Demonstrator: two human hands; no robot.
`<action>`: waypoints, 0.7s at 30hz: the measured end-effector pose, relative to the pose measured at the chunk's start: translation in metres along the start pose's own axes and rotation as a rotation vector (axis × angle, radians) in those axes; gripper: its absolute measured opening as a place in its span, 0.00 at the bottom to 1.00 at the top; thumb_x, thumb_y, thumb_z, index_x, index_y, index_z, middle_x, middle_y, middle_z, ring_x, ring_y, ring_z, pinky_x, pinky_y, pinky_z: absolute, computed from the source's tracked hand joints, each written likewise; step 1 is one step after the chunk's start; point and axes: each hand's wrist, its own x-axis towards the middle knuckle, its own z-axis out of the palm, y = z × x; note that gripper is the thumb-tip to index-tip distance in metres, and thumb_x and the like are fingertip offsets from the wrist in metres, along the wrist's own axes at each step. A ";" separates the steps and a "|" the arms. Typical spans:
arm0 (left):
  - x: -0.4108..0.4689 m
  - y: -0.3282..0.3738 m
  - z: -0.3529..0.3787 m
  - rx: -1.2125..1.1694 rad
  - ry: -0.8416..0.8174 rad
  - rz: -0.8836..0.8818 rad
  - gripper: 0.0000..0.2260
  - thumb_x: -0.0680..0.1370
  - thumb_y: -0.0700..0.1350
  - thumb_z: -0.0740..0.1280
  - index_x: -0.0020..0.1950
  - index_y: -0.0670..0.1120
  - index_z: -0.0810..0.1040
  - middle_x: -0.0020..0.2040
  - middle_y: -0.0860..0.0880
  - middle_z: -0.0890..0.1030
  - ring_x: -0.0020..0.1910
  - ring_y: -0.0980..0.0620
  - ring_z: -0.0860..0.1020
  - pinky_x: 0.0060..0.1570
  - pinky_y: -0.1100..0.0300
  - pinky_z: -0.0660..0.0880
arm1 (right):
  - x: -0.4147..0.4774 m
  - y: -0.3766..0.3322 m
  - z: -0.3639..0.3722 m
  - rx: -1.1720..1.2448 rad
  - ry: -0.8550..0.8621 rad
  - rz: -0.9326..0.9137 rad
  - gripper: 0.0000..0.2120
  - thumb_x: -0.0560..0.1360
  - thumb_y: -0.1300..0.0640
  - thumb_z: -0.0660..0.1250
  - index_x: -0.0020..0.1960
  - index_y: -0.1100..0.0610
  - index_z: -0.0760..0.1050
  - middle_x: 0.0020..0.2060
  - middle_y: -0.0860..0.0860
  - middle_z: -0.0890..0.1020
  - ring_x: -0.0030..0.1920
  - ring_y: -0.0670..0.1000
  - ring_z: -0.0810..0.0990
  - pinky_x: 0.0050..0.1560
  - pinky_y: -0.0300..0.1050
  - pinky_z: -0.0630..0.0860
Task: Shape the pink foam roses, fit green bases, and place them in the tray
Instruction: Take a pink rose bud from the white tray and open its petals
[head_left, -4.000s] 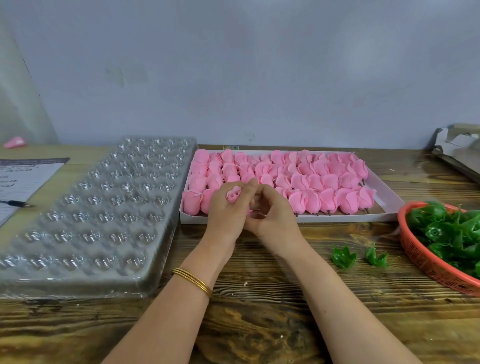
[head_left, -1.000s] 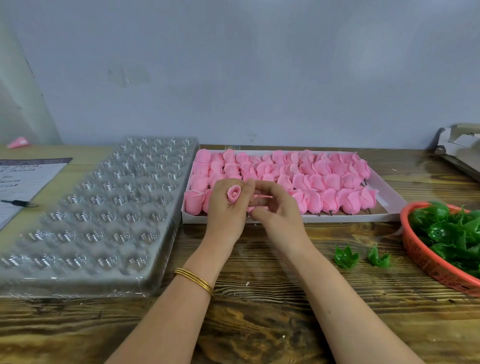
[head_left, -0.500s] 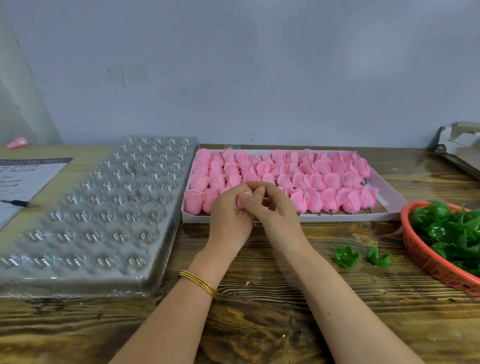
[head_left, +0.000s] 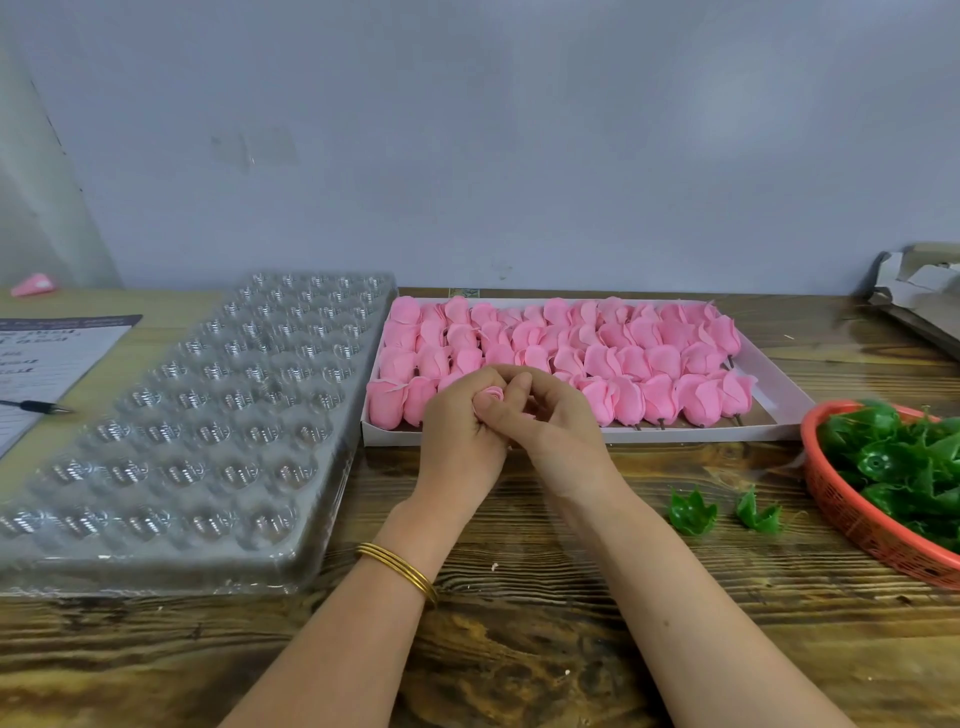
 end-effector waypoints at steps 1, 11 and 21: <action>0.000 0.000 0.000 0.001 -0.001 -0.007 0.16 0.80 0.43 0.67 0.34 0.57 0.73 0.35 0.55 0.81 0.37 0.58 0.80 0.36 0.70 0.74 | 0.000 0.000 0.000 0.008 0.001 0.002 0.17 0.73 0.61 0.73 0.61 0.61 0.79 0.52 0.58 0.84 0.57 0.55 0.81 0.64 0.59 0.75; 0.005 0.002 -0.003 -0.047 0.055 -0.158 0.17 0.81 0.44 0.65 0.32 0.45 0.73 0.29 0.49 0.75 0.31 0.53 0.74 0.34 0.51 0.77 | 0.002 -0.002 0.001 0.183 -0.018 0.071 0.09 0.78 0.59 0.67 0.53 0.63 0.82 0.46 0.59 0.85 0.49 0.55 0.83 0.52 0.48 0.80; 0.009 0.008 -0.003 -0.465 0.098 -0.435 0.16 0.79 0.52 0.68 0.31 0.53 0.81 0.32 0.47 0.83 0.34 0.50 0.83 0.31 0.59 0.78 | 0.001 0.003 0.002 -0.028 -0.042 -0.047 0.24 0.67 0.78 0.68 0.59 0.60 0.76 0.48 0.52 0.82 0.45 0.42 0.81 0.49 0.36 0.79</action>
